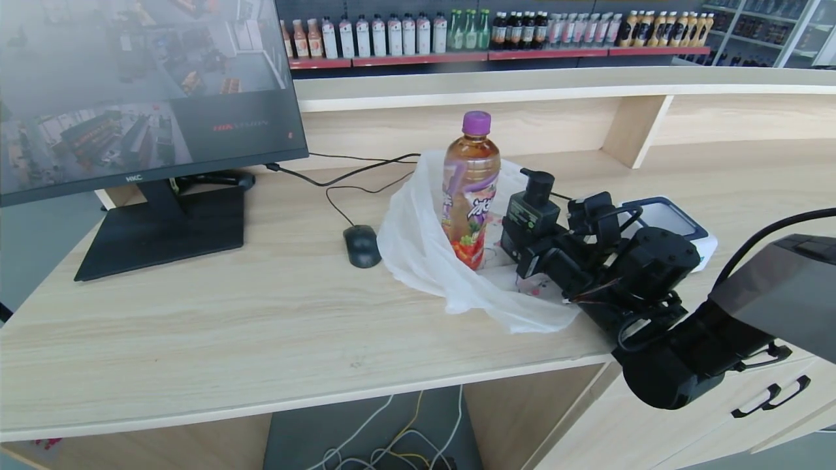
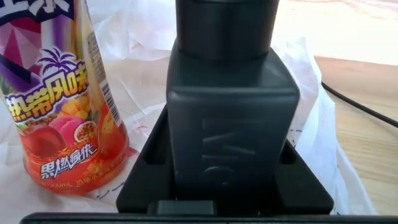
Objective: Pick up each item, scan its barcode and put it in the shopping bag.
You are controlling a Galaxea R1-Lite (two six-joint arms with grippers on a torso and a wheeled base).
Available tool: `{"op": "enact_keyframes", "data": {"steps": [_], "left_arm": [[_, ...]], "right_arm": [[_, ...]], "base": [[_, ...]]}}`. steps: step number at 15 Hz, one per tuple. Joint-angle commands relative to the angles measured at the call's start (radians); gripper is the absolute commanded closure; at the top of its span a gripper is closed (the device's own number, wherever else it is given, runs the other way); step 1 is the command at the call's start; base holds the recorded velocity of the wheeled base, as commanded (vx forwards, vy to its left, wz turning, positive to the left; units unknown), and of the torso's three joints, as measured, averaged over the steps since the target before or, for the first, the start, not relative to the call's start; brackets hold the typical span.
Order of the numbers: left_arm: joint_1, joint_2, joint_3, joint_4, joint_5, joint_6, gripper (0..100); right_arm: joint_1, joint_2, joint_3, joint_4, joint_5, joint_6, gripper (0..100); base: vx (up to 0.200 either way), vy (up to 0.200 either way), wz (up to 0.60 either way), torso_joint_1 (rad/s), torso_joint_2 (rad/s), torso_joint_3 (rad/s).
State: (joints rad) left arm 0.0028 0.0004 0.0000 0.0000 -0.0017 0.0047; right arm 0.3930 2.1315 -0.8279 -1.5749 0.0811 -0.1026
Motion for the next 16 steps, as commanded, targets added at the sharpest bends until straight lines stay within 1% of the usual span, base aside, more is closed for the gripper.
{"op": "enact_keyframes", "data": {"steps": [1,16], "left_arm": [[0.0,0.0,0.0,0.0,0.0,0.0,0],[0.0,0.0,0.0,0.0,0.0,0.0,0]], "right_arm": [[0.001,0.016,0.0,0.004,0.0,0.0,100],[0.004,0.021,-0.008,0.004,0.0,0.0,100]], "base": [[0.0,0.0,0.0,0.0,0.0,0.0],[0.0,0.0,0.0,0.0,0.0,0.0]]}}
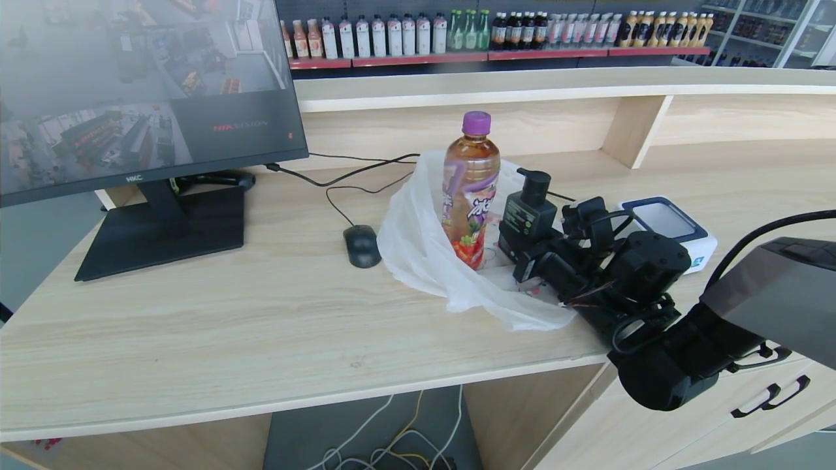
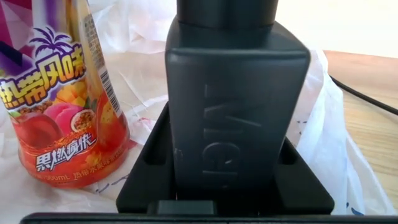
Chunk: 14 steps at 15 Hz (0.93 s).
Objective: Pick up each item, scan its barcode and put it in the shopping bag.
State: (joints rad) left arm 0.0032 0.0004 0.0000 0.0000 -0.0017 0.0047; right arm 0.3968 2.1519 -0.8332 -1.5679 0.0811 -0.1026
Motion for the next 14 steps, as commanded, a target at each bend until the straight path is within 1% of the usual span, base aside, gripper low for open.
{"op": "enact_keyframes", "data": {"steps": [1,2,8,10,14], "left_arm": [[0.0,0.0,0.0,0.0,0.0,0.0,0],[0.0,0.0,0.0,0.0,0.0,0.0,0],[0.0,0.0,0.0,0.0,0.0,0.0,0],[0.0,0.0,0.0,0.0,0.0,0.0,0],[0.0,0.0,0.0,0.0,0.0,0.0,0]], "right_arm": [[0.0,-0.004,0.005,-0.003,0.0,0.0,100],[0.002,-0.006,-0.003,-0.003,0.0,0.0,0],[0.033,-0.056,-0.003,-0.003,0.0,0.0,0],[0.031,-0.09,0.019,-0.003,0.0,-0.002,0],[0.031,-0.254,0.094,-0.003,0.0,0.0,0]], "base": [[0.0,0.0,0.0,0.0,0.0,0.0],[0.0,0.0,0.0,0.0,0.0,0.0],[0.0,0.0,0.0,0.0,0.0,0.0],[0.0,0.0,0.0,0.0,0.0,0.0],[0.0,0.0,0.0,0.0,0.0,0.0]]}}
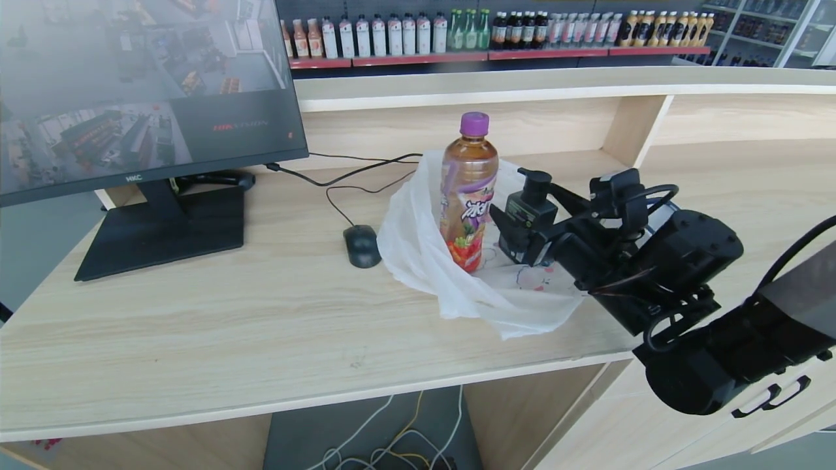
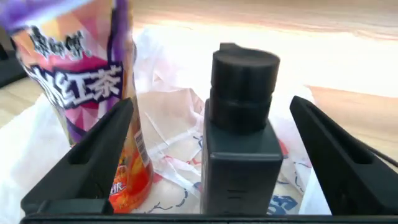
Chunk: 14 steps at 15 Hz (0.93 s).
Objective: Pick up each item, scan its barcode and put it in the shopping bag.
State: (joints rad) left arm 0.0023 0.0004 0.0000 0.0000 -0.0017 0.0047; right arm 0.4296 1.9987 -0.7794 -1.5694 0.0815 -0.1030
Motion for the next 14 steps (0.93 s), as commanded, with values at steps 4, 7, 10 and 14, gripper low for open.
{"op": "enact_keyframes", "data": {"steps": [4,7,10,14], "left_arm": [[0.001,0.0,0.0,0.0,0.0,0.0,0],[0.001,0.0,0.0,0.0,0.0,0.0,0],[0.001,0.0,0.0,0.0,0.0,0.0,0],[0.001,0.0,0.0,0.0,0.0,0.0,0]], "right_arm": [[0.005,-0.359,0.239,-0.001,0.0,0.005,0],[0.018,-0.649,0.476,-0.001,0.001,0.008,0],[0.02,-0.91,0.713,-0.001,0.021,0.011,0],[0.02,-1.163,0.779,0.216,0.021,0.04,0]], "base": [[0.0,0.0,0.0,0.0,0.0,0.0],[0.0,0.0,0.0,0.0,0.0,0.0],[0.0,0.0,0.0,0.0,0.0,0.0],[0.0,0.0,0.0,0.0,0.0,0.0]]}}
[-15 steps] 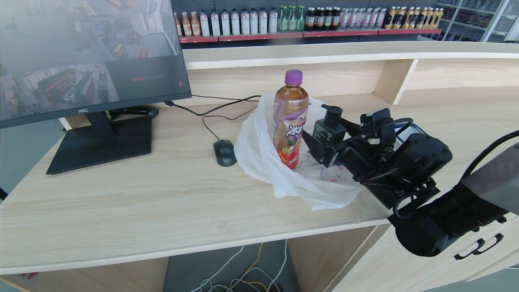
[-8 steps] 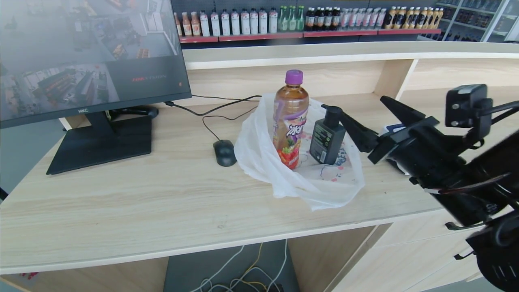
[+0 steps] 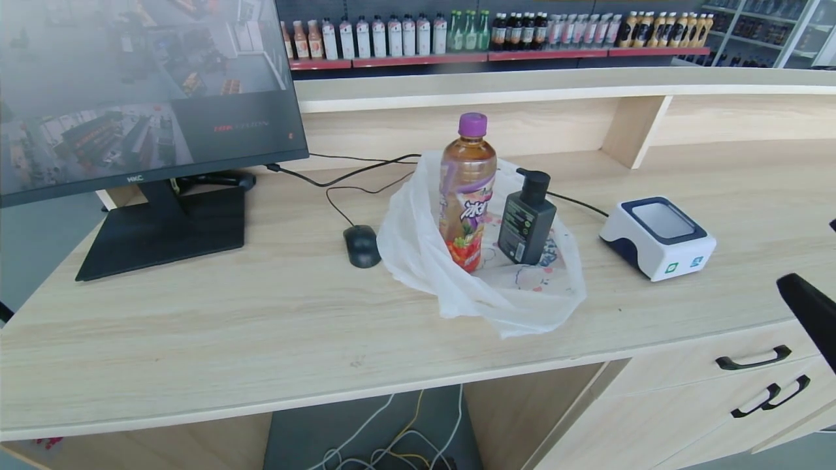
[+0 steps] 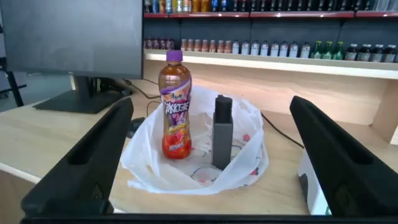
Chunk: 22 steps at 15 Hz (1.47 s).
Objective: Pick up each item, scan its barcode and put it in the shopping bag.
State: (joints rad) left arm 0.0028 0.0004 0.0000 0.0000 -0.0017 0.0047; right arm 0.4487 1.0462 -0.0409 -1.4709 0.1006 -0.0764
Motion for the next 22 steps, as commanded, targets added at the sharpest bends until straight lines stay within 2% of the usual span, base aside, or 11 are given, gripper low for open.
{"op": "enact_keyframes", "data": {"steps": [1,3,5,6,7,8,13,16,18,20,22], "left_arm": [[0.0,0.0,0.0,0.0,0.0,0.0,0],[0.0,0.0,0.0,0.0,0.0,0.0,0],[0.0,0.0,0.0,0.0,0.0,0.0,0],[0.0,0.0,0.0,0.0,0.0,0.0,0],[0.0,0.0,0.0,0.0,0.0,0.0,0],[0.0,0.0,0.0,0.0,0.0,0.0,0],[0.0,0.0,0.0,0.0,0.0,0.0,0],[0.0,0.0,0.0,0.0,0.0,0.0,0],[0.0,0.0,0.0,0.0,0.0,0.0,0],[0.0,0.0,0.0,0.0,0.0,0.0,0],[0.0,0.0,0.0,0.0,0.0,0.0,0]], "right_arm": [[0.002,-0.305,0.041,0.274,0.002,0.02,0],[0.025,-0.456,0.041,0.494,0.004,0.013,0],[0.113,-0.684,0.041,0.834,0.004,-0.022,0],[0.139,-0.765,0.041,0.945,0.004,-0.025,0],[0.143,-0.776,0.041,0.96,0.004,-0.026,0],[0.183,-0.887,0.041,1.118,0.004,-0.036,0],[0.197,-1.046,0.041,1.466,0.004,-0.04,0],[0.196,-1.046,0.039,1.472,0.002,-0.036,0],[0.12,-1.046,0.039,1.472,-0.004,-0.013,0],[-0.163,-1.003,0.041,1.472,-0.024,-0.011,0],[-0.216,-0.951,0.039,1.472,-0.062,-0.016,0]], "base": [[0.0,0.0,0.0,0.0,0.0,0.0],[0.0,0.0,0.0,0.0,0.0,0.0],[0.0,0.0,0.0,0.0,0.0,0.0],[0.0,0.0,0.0,0.0,0.0,0.0],[0.0,0.0,0.0,0.0,0.0,0.0],[0.0,0.0,0.0,0.0,0.0,0.0],[0.0,0.0,0.0,0.0,0.0,0.0],[0.0,0.0,0.0,0.0,0.0,0.0],[0.0,0.0,0.0,0.0,0.0,0.0],[0.0,0.0,0.0,0.0,0.0,0.0],[0.0,0.0,0.0,0.0,0.0,0.0]]}}
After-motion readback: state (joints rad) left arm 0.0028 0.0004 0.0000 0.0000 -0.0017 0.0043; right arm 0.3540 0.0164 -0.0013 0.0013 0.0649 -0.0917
